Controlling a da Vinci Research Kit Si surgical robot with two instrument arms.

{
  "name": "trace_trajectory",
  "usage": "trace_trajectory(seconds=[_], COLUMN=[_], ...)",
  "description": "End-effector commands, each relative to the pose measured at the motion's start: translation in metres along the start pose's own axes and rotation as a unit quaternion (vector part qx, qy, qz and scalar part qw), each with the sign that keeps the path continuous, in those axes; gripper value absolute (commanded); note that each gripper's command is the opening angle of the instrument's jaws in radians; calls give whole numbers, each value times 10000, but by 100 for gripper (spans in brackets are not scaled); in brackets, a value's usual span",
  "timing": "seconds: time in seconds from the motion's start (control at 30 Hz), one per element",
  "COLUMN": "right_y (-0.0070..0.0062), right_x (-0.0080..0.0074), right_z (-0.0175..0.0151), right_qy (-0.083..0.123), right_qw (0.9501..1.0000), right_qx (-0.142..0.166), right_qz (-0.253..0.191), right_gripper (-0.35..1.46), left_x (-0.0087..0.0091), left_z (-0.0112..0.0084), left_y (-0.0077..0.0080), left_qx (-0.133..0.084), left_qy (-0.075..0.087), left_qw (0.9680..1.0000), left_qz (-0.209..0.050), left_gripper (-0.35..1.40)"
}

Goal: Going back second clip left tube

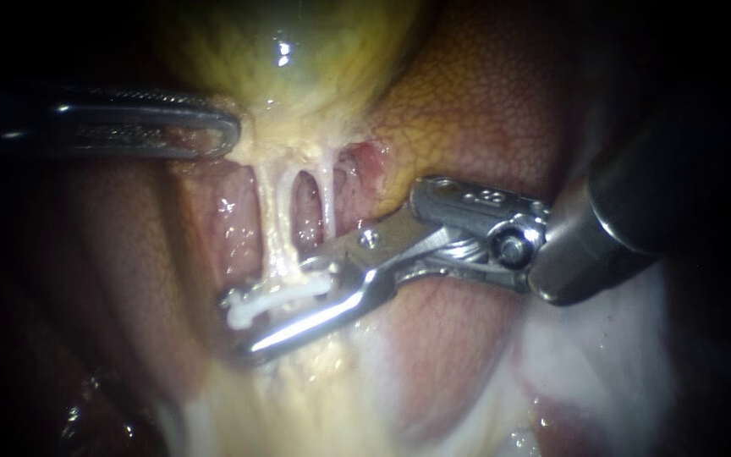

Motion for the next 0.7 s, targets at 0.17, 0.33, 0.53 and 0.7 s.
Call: trace_trajectory(seconds=[0.17,0.33,0.53,0.7], right_y=[-2,-9,-21,-34], right_x=[-2,-6,-9,-13], right_z=[-2,-8,-19,-33], right_qy=[-210,-603,-745,-796], right_qw=[9980,9897,9787,9715], right_qx=[-501,-1087,-1545,-1642], right_qz=[-309,-708,-1128,-1516], right_gripper=[46,49,49,49], left_x=[0,0,1,1], left_z=[-1,-1,0,0], left_y=[0,0,1,2], left_qx=[2,3,3,4], left_qy=[1,1,0,0], left_qw=[10000,10000,10000,10000], left_qz=[1,1,4,4], left_gripper=[-35,-35,-35,-35])
